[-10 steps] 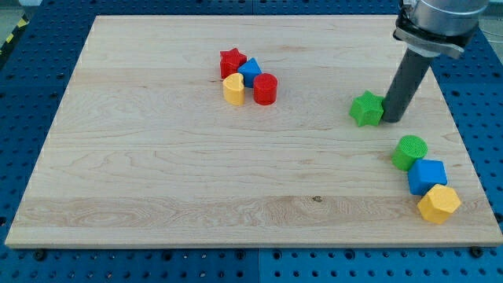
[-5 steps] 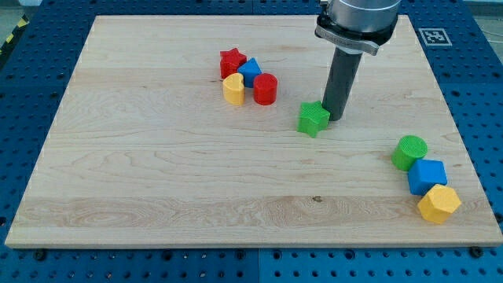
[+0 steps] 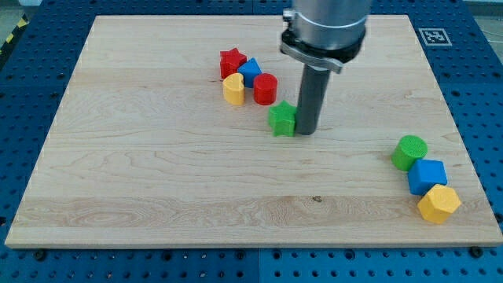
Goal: Place the green star towards the bottom of the red circle
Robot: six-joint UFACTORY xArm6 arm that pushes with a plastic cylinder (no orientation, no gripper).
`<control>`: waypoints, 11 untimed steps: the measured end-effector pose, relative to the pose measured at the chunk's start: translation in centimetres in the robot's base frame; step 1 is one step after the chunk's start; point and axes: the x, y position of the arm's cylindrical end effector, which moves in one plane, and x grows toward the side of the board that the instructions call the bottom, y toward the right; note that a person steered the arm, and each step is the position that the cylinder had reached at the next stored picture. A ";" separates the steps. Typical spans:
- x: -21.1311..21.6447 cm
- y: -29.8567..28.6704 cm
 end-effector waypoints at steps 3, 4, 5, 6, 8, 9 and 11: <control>0.3 -1.0; -0.9 -2.7; -1.5 -3.2; -0.2 -3.2; -1.8 1.4; -2.4 2.2; -5.1 7.1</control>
